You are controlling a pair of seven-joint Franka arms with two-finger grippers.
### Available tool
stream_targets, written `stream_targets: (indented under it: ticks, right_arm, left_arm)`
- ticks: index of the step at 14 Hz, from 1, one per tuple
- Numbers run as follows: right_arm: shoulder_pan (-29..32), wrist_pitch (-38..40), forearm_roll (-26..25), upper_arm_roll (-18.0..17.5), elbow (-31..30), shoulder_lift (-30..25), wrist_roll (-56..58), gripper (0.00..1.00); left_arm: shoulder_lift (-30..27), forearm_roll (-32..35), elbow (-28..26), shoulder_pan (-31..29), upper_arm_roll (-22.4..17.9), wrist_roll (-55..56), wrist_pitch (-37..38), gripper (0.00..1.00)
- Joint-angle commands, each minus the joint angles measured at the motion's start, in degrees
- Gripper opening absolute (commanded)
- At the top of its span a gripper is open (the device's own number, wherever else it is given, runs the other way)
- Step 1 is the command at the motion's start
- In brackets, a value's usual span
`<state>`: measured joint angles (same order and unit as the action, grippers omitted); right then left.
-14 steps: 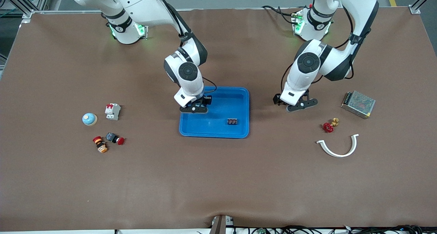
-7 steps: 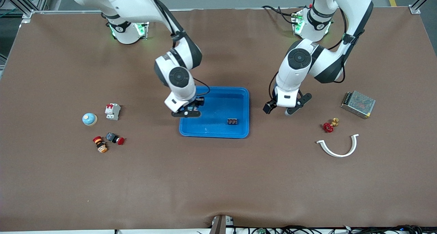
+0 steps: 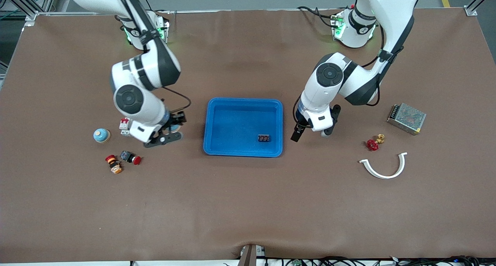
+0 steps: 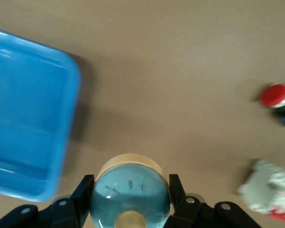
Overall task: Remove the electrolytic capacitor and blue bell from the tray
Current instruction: 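Place the bell near the first bell while the left gripper reaches the capacitor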
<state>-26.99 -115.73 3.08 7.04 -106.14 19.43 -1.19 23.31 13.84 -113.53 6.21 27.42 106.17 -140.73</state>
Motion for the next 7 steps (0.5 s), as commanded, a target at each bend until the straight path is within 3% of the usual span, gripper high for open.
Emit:
stream_targets:
  ticks: [1, 4, 7]
  right_arm:
    - [2.55, -1.07, -4.73, -0.89, -2.4, -1.5, 2.95, 0.27]
    - [5.8, -9.29, -5.1, -0.89, -7.92, -2.38, 7.32, 0.27]
    - [8.44, -17.24, -5.1, -0.89, -12.86, -2.21, 11.57, 0.27]
  left_arm:
    - [2.35, 0.66, 2.69, 1.26, -0.08, 6.39, 0.2, 1.0]
    - [6.47, 0.92, 7.17, 2.31, -0.43, 15.96, 0.37, 1.0]
    - [9.11, 6.35, 10.07, 3.37, -0.96, 26.51, 0.37, 1.0]
